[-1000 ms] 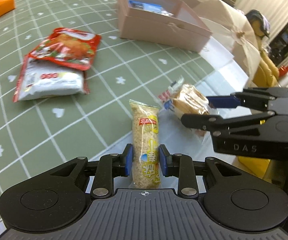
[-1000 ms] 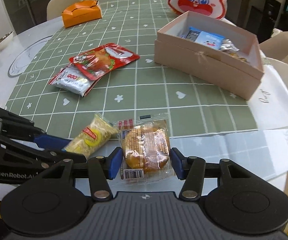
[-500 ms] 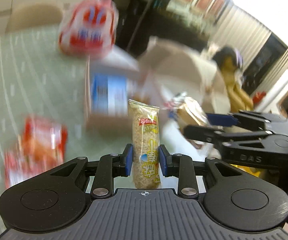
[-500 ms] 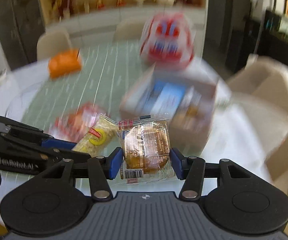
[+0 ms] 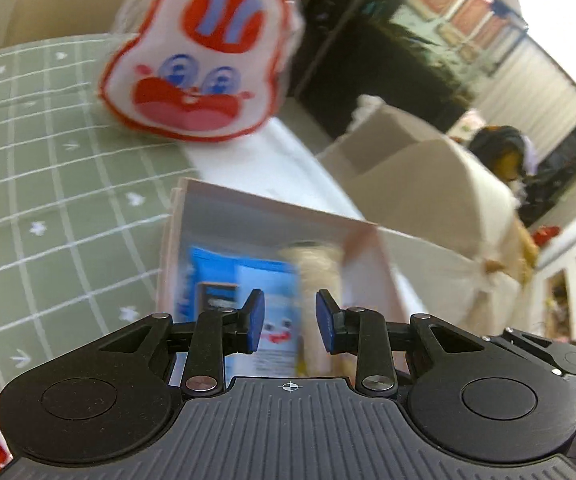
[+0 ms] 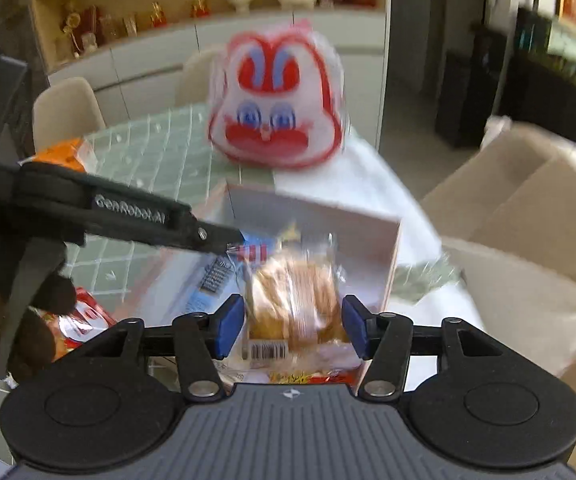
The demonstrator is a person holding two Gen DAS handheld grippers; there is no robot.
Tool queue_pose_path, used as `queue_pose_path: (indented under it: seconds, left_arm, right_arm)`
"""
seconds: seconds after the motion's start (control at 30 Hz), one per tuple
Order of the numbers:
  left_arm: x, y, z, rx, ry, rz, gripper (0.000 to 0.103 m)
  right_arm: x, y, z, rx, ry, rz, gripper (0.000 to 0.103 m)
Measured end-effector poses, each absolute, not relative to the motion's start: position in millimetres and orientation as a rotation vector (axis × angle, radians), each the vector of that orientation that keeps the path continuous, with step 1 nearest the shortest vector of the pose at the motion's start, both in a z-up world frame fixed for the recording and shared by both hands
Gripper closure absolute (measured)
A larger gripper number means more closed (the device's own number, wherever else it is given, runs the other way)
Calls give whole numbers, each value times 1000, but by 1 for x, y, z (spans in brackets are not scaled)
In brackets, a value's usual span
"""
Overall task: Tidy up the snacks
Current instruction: 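Drop the wafer stick into the pink box while the right tool carries the bread packet over it, then grasp the red roast-chicken packet with the right tool while the left tool approaches the white packet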
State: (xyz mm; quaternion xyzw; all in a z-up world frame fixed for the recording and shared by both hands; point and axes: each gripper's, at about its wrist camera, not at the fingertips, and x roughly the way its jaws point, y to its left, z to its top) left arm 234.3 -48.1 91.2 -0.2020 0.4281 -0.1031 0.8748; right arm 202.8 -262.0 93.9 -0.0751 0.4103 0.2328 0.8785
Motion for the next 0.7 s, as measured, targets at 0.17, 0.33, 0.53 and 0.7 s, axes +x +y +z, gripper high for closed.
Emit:
queue_pose_path:
  seconds: [0.17,0.33,0.53,0.7]
  left_arm:
    - [200,-2,98,-400,832,-113,71]
    - [153,56,72,-353,907,31,71]
    - [82,95,42,-408,946,109,71]
    - [29,114,38,-512,912,162,71]
  right_arm:
    - [191,-258,91,-198,801,517,42]
    - [157,-249,105,-159,781,660,36]
    - [110,-188,89,-188,882,863,26]
    - [99,-120,60,-172,969,844,26]
